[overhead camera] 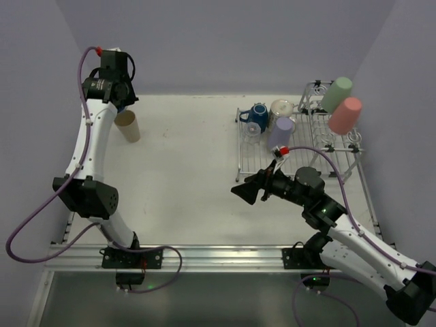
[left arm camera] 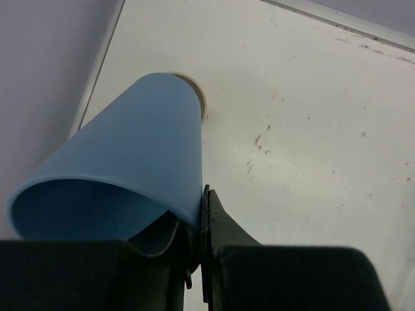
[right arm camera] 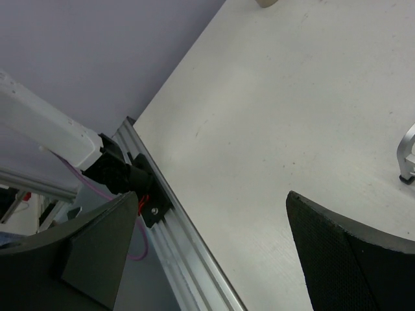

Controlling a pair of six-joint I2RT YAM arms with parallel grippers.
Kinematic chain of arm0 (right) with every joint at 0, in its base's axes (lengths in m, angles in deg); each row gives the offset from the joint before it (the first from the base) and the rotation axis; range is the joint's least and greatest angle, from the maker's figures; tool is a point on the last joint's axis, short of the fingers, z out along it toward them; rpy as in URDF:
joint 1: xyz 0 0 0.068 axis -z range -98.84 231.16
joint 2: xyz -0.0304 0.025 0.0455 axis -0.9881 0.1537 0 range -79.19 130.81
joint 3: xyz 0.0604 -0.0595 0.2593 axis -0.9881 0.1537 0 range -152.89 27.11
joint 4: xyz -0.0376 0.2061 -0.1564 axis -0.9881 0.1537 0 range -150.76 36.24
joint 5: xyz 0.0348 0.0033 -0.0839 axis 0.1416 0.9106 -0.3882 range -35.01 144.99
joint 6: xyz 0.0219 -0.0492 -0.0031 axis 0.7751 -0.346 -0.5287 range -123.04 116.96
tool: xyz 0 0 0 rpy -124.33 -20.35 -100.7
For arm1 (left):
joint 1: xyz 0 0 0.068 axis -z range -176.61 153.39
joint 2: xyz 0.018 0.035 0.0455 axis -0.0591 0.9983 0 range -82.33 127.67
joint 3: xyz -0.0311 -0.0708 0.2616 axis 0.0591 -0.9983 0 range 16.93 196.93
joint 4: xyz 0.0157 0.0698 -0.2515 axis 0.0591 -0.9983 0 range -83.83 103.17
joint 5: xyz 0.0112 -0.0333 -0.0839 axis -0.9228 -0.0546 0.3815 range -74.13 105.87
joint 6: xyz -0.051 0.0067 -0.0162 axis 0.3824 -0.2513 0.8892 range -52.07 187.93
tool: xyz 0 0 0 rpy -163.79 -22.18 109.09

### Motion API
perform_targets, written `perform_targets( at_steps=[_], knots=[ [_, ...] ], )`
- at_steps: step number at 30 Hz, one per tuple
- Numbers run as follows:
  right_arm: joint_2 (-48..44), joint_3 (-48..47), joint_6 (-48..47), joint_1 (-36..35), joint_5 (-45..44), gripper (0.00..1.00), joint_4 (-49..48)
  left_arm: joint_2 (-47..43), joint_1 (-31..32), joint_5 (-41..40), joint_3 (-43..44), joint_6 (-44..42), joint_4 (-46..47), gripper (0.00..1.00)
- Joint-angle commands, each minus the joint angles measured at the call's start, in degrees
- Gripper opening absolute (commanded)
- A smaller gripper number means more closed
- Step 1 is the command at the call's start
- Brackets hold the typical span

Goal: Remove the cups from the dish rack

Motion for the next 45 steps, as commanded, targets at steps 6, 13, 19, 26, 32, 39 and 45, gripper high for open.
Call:
perform_targets(
  at_steps=[6, 13, 19, 26, 32, 39, 45],
  knots=[
    [-0.8, 0.2, -0.2, -1.6, -0.7, 0.99, -1.8, 7.3, -1.4, 3.2, 6.5, -1.3, -2.8, 0.00],
    [1.6, -0.1, -0.3, -2.0, -1.0, 0.99, -2.2, 10.1, -1.6, 1.6, 7.3, -1.6, -3.0, 0.00],
    [2.4, -0.3, -0.6, -2.1, -1.6, 0.99, -2.0, 9.8, -1.8, 1.8, 3.8, -2.7, -2.6, 0.00],
    [2.4, -0.5, -0.7, -2.0, -1.9, 0.99, -1.6, 10.7, -2.5, 2.8, 1.7, -3.5, -2.1, 0.00],
    [2.6, -0.6, -1.0, -2.2, -2.1, 0.99, -1.4, 11.8, -3.2, 3.6, 2.0, -4.0, -1.7, 0.00],
    [2.9, -1.0, -1.5, -2.3, -2.6, 0.99, -0.5, 14.3, -4.3, 6.2, 2.8, -3.8, -1.2, 0.00],
    [3.0, -1.9, -2.3, -2.5, -3.0, 0.99, 0.7, 16.3, -4.8, 6.7, 4.2, -4.0, -0.8, 0.00]
  ],
)
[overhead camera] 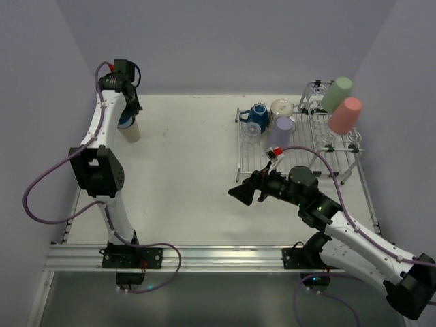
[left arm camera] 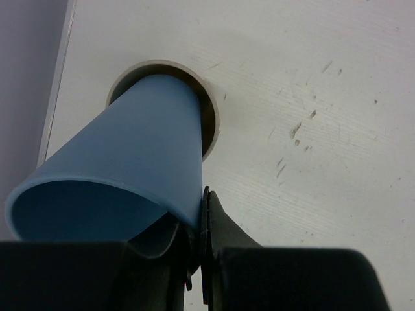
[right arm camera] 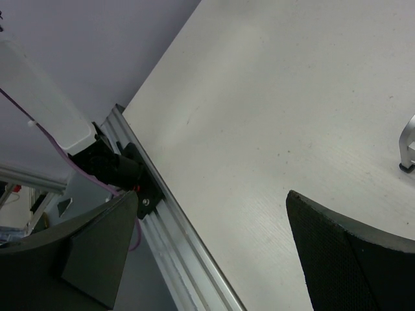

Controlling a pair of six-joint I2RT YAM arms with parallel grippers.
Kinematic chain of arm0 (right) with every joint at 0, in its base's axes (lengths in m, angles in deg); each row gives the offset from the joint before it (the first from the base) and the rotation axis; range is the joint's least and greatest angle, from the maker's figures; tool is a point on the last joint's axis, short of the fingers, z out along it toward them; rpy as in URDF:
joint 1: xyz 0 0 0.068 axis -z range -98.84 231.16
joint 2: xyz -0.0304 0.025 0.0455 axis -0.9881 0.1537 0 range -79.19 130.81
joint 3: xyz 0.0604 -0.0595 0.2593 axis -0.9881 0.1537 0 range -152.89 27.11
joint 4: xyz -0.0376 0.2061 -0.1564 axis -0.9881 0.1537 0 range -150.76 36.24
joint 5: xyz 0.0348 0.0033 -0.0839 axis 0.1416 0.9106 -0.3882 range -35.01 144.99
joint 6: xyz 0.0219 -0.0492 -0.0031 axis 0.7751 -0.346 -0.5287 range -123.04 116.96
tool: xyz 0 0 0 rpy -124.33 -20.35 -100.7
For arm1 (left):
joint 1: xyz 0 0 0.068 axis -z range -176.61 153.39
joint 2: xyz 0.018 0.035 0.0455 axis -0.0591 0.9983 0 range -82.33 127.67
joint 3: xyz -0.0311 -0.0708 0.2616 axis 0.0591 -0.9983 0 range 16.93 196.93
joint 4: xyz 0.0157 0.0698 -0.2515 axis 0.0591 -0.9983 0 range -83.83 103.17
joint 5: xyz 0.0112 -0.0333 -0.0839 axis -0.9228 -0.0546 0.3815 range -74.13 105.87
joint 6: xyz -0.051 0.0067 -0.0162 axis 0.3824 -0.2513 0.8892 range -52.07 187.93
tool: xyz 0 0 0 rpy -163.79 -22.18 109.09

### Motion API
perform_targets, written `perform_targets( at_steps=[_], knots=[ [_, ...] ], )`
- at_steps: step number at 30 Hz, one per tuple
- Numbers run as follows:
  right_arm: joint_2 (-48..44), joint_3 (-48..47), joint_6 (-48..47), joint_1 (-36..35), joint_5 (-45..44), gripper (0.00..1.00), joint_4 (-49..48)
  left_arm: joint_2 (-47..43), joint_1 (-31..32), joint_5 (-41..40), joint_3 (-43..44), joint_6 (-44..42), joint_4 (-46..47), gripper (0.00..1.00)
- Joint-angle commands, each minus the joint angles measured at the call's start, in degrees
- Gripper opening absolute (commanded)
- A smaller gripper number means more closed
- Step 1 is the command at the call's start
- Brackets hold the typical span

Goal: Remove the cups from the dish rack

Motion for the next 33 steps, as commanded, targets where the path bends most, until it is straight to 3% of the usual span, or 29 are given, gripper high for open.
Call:
perform_targets(
  at_steps=[1, 11, 25, 33],
  knots=[
    [0.2, -1.9, -1.4, -0.4, -1.7, 0.99, 0.6, 0.4, -0.8, 4.1, 3.0, -3.1, -0.3, 0.00],
    [2.0, -2.3, -2.0, -0.7, -1.9, 0.99, 1.1, 4.4, -1.6, 5.9, 5.1, -3.8, 0.3, 0.01],
    [4.1, -4.5, -2.2, -0.9, -2.8, 0.99, 1.5, 6.9, -4.3, 6.0, 7.7, -5.6, 1.7, 0.49],
    [5.6, -6.1, -2.6, -1.2, -3.9, 0.99, 2.4, 7.3, -4.6, 6.8, 9.9, -6.2, 2.6, 0.56]
  ],
)
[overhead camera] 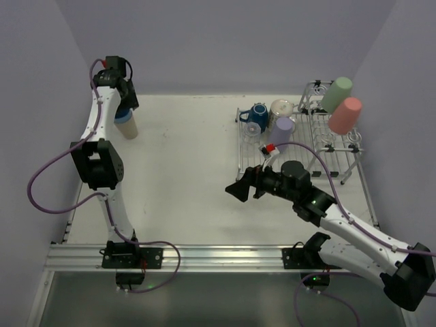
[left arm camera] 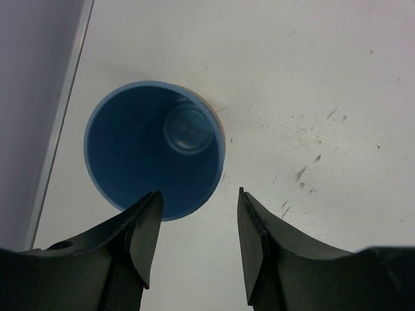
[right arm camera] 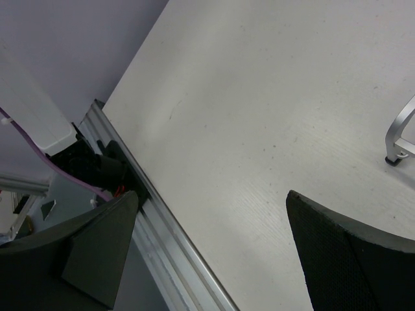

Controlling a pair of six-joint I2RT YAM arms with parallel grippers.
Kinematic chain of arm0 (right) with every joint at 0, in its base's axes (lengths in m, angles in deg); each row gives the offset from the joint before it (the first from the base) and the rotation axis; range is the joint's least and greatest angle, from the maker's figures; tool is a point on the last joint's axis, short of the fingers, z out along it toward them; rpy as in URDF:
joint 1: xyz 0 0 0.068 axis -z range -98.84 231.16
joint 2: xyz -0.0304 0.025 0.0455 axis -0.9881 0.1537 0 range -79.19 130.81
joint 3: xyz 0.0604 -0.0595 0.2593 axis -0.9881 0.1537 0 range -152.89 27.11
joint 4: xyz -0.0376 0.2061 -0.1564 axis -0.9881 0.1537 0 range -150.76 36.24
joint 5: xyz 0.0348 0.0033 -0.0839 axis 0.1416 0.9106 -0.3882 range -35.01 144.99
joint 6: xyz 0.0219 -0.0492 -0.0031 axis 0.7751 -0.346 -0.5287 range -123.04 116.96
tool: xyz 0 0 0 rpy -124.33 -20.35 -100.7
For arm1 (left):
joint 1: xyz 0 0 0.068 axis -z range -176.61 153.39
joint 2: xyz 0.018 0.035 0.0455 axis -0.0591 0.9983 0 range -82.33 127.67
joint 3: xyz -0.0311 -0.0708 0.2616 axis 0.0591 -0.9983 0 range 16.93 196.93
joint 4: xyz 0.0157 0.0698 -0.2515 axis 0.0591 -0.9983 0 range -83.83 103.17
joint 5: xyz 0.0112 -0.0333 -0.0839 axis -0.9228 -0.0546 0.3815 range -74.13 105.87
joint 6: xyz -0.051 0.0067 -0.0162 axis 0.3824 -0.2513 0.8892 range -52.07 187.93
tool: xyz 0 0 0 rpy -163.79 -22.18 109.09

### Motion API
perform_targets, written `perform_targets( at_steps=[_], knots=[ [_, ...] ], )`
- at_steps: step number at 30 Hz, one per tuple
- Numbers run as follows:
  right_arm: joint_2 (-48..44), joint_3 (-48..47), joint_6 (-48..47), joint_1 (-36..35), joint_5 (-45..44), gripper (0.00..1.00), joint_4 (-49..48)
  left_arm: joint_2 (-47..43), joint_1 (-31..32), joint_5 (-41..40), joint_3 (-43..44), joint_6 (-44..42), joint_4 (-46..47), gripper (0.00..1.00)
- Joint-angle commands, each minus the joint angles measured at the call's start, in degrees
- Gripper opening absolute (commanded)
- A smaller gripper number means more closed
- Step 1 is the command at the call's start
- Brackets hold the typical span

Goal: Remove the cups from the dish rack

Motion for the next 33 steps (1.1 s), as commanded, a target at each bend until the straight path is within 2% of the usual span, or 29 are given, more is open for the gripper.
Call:
perform_targets(
  at_steps=[1, 5, 9, 14, 17, 18, 19, 20, 21, 22, 23, 24, 26, 29, 33],
  knots=[
    [0.2, -3.1, -1.1, -0.4, -1.8, 0.99, -0.2, -0.2, -0.5, 4.4, 3.5, -4.2, 0.2, 0.56],
    [0.4, -3.7, -0.9, -0.4, -1.8, 0.99, -0.3, -1.7, -0.5, 5.3, 3.7, -4.2, 0.7, 0.59],
    [0.5, -5.5, -1.2, -0.5, -2.7, 0.99, 0.4, -5.9, -0.4, 8.6, 3.7, -3.4, 2.9, 0.70],
    [0.6, -8.8, -2.6, -0.5, -7.6, 0.99, 3.6, -15.6, 1.3, 18.4, -1.5, -1.9, 11.1, 0.73],
    [1.2, -11.3, -3.3, -0.4, -12.7, 0.99, 6.0, -24.9, 6.2, 21.5, -10.8, -1.8, 18.1, 0.78],
    [1.4, -12.0, -3.9, -0.3, -15.1, 0.99, 7.0, -30.6, 9.7, 21.6, -14.2, -1.7, 22.1, 0.80],
    [1.7, -12.9, -4.5, -0.4, -17.2, 0.99, 8.8, -33.6, 11.7, 21.8, -22.0, -1.6, 24.4, 0.80],
    [2.2, -13.8, -5.3, -0.3, -23.3, 0.99, 9.8, -37.0, 13.3, 22.5, -26.6, -0.7, 26.7, 0.80],
    [2.6, -15.7, -6.2, -0.1, -26.6, 0.99, 10.8, -43.9, 16.1, 23.8, -31.7, 0.2, 32.4, 0.81],
    [3.2, -17.0, -8.1, 0.1, -29.9, 0.99, 12.5, -47.2, 17.1, 27.4, -36.9, 1.2, 35.6, 0.82],
    [4.5, -19.1, -9.4, 1.1, -32.9, 0.99, 13.0, -50.4, 17.8, 28.9, -46.5, 3.3, 38.1, 0.82],
    [5.5, -20.3, -10.3, 1.8, -37.9, 0.98, 13.8, -56.4, 18.7, 30.3, -51.1, 4.4, 42.6, 0.83],
    [7.5, -23.5, -12.5, 3.9, -42.4, 0.97, 15.3, -61.3, 19.4, 32.1, -61.1, 4.8, 44.5, 0.83],
    [12.4, -27.9, -14.0, 5.9, -48.4, 0.96, 16.6, -73.1, 19.7, 31.7, -70.2, 4.3, 45.1, 0.84],
    [21.6, -32.7, -12.8, 6.2, -55.4, 0.96, 17.4, -81.8, 19.7, 34.6, -78.2, 3.9, 46.1, 0.85]
  ],
)
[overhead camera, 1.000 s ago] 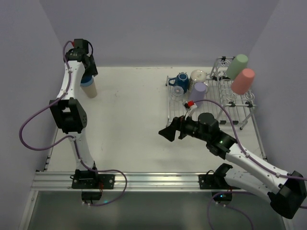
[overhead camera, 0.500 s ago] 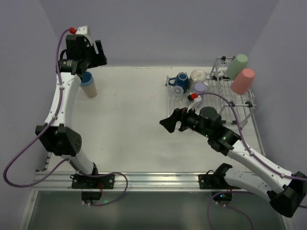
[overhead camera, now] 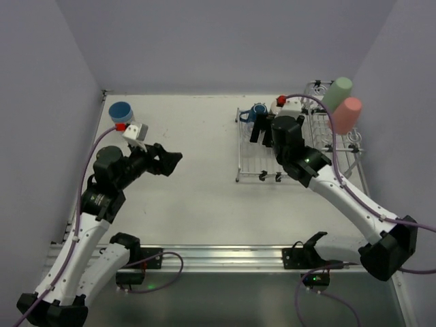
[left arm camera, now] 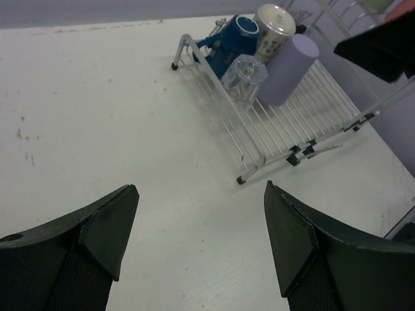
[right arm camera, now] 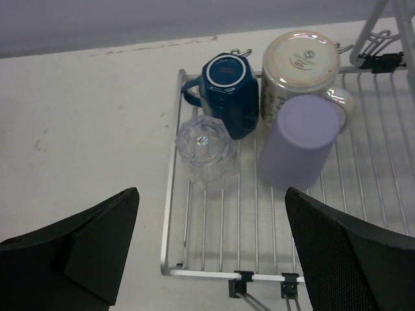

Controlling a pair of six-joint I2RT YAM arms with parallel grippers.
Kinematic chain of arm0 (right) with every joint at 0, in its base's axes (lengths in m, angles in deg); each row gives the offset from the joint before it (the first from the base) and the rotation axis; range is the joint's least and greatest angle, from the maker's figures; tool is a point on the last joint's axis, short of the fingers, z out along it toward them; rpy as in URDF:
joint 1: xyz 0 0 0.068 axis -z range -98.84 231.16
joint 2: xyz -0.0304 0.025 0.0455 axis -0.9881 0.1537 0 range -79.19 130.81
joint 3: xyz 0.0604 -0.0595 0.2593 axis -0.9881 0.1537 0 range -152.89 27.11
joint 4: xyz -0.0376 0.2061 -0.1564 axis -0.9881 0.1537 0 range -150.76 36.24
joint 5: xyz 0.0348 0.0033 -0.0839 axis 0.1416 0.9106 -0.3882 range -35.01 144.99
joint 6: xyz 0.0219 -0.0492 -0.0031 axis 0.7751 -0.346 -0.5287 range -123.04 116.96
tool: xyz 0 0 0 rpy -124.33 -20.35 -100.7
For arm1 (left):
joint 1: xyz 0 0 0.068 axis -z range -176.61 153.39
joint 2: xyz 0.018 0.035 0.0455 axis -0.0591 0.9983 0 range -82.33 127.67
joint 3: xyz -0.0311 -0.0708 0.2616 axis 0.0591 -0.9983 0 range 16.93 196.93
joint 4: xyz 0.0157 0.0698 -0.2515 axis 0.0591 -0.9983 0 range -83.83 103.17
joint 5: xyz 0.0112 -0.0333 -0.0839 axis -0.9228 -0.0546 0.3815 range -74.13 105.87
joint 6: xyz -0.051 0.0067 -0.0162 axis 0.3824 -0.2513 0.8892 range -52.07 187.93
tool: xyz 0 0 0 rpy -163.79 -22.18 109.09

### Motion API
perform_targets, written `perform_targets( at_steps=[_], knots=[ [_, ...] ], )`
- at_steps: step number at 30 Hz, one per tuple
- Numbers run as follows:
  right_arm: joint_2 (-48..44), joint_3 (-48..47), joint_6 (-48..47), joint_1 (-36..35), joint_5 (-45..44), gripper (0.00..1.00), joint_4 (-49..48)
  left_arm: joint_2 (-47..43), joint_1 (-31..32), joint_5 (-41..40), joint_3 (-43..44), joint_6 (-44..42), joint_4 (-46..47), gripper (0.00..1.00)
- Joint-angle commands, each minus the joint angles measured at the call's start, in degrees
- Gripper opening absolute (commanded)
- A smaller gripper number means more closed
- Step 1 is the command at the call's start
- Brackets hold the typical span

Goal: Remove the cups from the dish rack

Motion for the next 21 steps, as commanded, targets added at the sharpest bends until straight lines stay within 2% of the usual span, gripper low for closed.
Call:
perform_targets(
  at_steps=[1, 2, 5, 7, 9, 12, 21],
  knots=[
    [6.4, -5.0, 0.0, 0.2, -13.0, 0.96, 2.0, -6.3, 0.0, 4.2, -5.7, 0.7, 5.0, 0.85],
    [7.8, -6.3, 0.5, 0.2, -14.3, 0.96, 2.0, -7.5, 0.4, 3.5, -6.8, -0.2, 5.0, 0.85],
    [13.3, -8.5, 2.7, 0.6, -19.8, 0.96, 2.2, -9.6, 8.2, -2.1, -9.1, -3.4, 3.8, 0.85],
    [15.6, -9.5, 4.5, 1.1, -21.7, 0.97, 2.3, -9.6, 11.8, -5.8, -7.5, -4.5, 1.6, 0.85],
    [18.9, -11.3, 7.0, 2.4, -22.9, 0.97, 2.8, -10.9, 15.2, -6.0, -8.1, -4.9, 1.9, 0.86],
    [21.8, -13.2, 11.1, 4.1, -24.3, 0.98, 5.4, -11.7, 18.8, -8.1, -8.2, -5.4, 0.3, 0.86],
    [26.6, -15.0, 15.5, 7.7, -24.2, 0.99, 8.4, -12.9, 26.1, -12.7, -8.0, -6.0, -0.3, 0.86]
  ],
)
